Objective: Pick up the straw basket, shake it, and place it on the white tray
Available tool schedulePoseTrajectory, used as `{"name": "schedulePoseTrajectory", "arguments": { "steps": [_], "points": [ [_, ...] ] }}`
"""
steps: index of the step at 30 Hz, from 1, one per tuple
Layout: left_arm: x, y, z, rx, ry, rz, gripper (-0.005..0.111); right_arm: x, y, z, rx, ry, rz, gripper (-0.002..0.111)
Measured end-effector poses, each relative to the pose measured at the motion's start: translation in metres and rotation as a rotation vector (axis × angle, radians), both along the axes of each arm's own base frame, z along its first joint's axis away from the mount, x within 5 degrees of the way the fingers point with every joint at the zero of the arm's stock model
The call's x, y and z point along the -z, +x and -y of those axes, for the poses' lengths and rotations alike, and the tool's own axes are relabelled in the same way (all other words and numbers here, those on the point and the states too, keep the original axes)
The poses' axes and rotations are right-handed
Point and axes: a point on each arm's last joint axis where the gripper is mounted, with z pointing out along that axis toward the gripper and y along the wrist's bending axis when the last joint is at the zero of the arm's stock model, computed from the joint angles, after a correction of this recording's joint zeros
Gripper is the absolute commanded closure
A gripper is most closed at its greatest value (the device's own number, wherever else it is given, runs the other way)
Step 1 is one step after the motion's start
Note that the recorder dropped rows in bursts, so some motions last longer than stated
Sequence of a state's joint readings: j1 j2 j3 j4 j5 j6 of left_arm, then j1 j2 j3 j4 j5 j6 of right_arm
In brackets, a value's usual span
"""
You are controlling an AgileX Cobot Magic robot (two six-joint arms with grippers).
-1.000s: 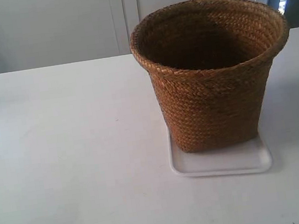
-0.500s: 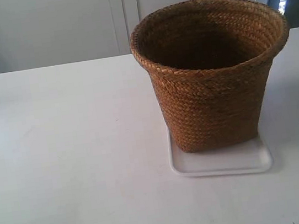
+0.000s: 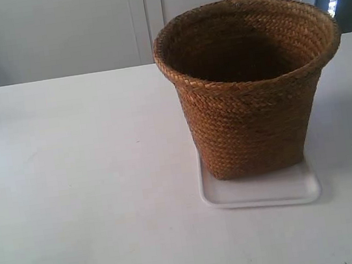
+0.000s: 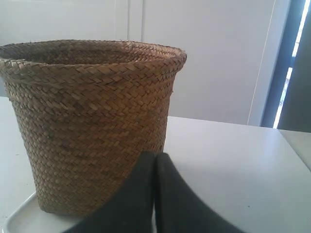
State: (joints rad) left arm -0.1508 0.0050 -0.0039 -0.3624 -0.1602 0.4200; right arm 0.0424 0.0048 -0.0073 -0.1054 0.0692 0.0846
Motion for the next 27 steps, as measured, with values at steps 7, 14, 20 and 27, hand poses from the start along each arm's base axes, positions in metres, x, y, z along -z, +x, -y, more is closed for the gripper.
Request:
{"name": "schedulePoseTrajectory", "arguments": {
  "steps": [7,14,20,27],
  "points": [
    [0.017,-0.001,-0.002,-0.061,0.074,-0.181,0.107,0.0,0.0,0.0,0.0,0.0,-0.001,0.108],
    [0.017,0.0,-0.009,-0.173,0.045,-0.181,0.107,0.0,0.0,0.0,0.0,0.0,-0.002,0.108],
    [0.016,0.0,-0.009,-0.174,0.047,-0.177,0.107,0.0,0.0,0.0,0.0,0.0,-0.002,0.108],
    [0.016,0.0,-0.009,-0.174,0.047,-0.177,0.107,0.0,0.0,0.0,0.0,0.0,-0.002,0.108]
  ]
}}
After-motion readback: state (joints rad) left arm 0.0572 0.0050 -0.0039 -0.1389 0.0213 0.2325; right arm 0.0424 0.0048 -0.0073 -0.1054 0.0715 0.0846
